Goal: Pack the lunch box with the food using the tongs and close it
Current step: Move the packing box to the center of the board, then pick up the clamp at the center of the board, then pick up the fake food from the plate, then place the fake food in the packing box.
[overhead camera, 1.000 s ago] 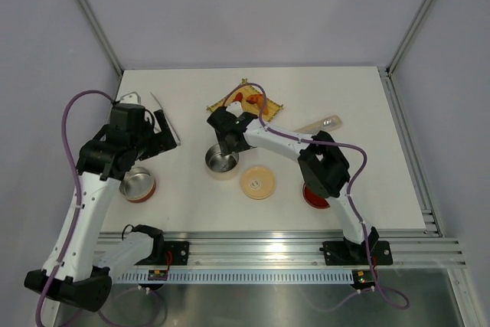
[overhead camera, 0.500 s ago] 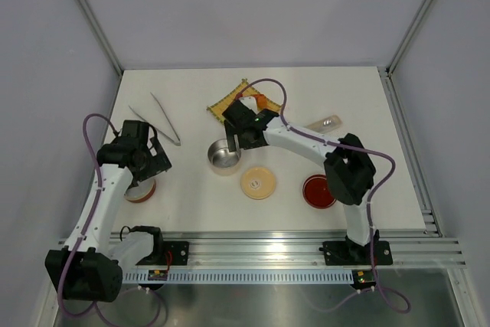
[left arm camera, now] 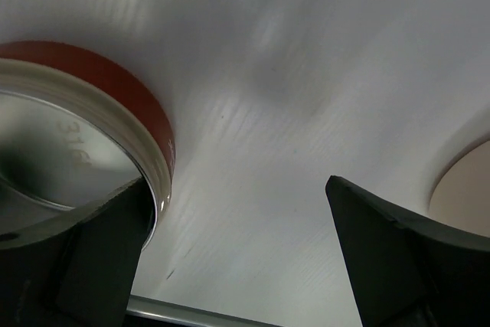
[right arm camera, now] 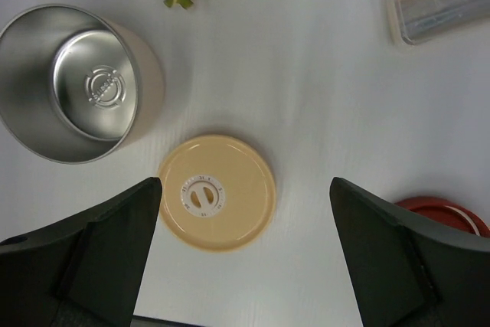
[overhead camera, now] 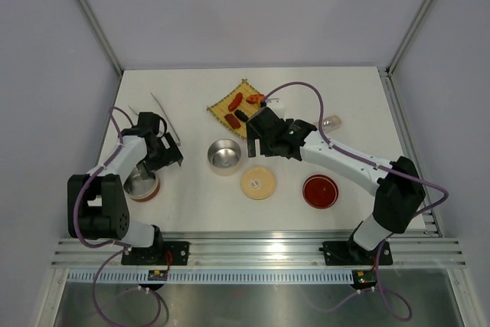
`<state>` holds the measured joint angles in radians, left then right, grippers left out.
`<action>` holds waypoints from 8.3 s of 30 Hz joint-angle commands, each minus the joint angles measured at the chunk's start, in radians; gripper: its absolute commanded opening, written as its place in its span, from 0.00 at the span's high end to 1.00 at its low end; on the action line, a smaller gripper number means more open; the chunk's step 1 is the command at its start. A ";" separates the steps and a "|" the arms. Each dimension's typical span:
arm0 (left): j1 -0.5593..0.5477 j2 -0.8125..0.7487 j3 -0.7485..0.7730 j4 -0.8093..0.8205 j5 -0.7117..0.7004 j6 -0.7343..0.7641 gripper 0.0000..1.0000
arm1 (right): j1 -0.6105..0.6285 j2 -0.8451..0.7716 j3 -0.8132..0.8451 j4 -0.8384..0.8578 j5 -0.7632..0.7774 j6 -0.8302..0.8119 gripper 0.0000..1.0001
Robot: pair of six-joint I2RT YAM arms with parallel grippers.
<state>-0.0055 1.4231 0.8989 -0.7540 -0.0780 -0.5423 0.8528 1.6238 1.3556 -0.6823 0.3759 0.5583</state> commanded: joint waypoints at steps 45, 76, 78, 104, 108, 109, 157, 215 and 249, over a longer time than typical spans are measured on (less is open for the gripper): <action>0.002 0.609 0.793 -0.169 -0.190 -0.159 0.01 | -0.001 -0.357 -0.200 -0.212 0.143 0.172 0.01; 0.041 0.806 1.011 -0.117 -0.128 0.018 0.78 | 0.000 -0.486 -0.305 -0.210 0.132 0.253 0.01; 0.041 0.768 1.020 -0.105 -0.114 0.021 0.86 | -0.001 -0.478 -0.299 -0.215 0.136 0.249 0.01; -0.320 0.332 0.919 -0.200 0.104 0.288 0.69 | -0.001 -0.472 -0.173 -0.287 0.184 0.270 0.00; -0.350 0.350 0.959 -0.219 0.084 0.298 0.68 | 0.000 -0.473 -0.173 -0.290 0.175 0.272 0.01; -0.356 0.355 0.968 -0.219 0.083 0.300 0.66 | 0.000 -0.476 -0.176 -0.287 0.175 0.272 0.01; -0.415 0.801 1.302 -0.243 0.044 0.397 0.51 | 0.000 -0.486 -0.194 -0.301 0.135 0.278 0.00; -0.501 -0.312 0.338 -0.213 0.072 0.101 1.00 | 0.002 -0.424 -0.150 -0.204 0.058 0.206 0.00; -0.508 -0.293 0.241 -0.134 0.053 0.039 0.53 | 0.005 -0.446 -0.170 -0.224 0.063 0.244 0.00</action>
<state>-0.5095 1.1416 1.0779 -0.8997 0.0067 -0.5056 0.8539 1.1740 1.1721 -0.9184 0.4259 0.7925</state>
